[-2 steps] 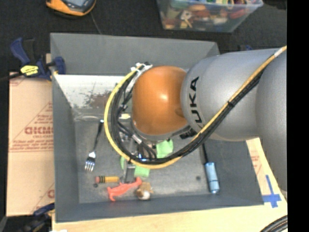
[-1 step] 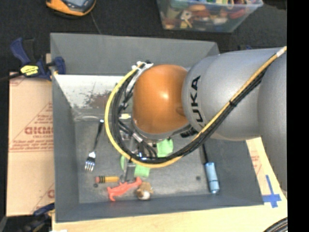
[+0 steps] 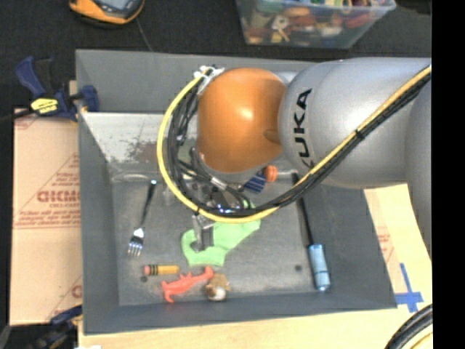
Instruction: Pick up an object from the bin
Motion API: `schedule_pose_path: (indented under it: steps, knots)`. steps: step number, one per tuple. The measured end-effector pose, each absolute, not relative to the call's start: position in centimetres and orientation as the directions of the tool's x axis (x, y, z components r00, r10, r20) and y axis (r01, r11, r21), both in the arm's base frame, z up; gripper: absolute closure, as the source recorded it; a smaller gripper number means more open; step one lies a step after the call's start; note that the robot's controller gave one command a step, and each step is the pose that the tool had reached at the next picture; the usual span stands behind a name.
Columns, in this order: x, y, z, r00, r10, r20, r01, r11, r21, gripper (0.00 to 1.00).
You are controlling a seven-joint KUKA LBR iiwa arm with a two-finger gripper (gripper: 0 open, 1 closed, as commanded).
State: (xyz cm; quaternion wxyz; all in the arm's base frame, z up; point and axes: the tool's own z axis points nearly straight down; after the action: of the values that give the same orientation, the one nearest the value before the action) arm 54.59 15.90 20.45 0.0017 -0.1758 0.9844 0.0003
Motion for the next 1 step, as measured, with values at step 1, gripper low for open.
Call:
schedule_pose_path:
  steps: [1]
  knots:
    - [47.90, 12.57, 16.27, -0.954, -0.300, 0.007, -0.300, 0.954, 0.001, 0.00]
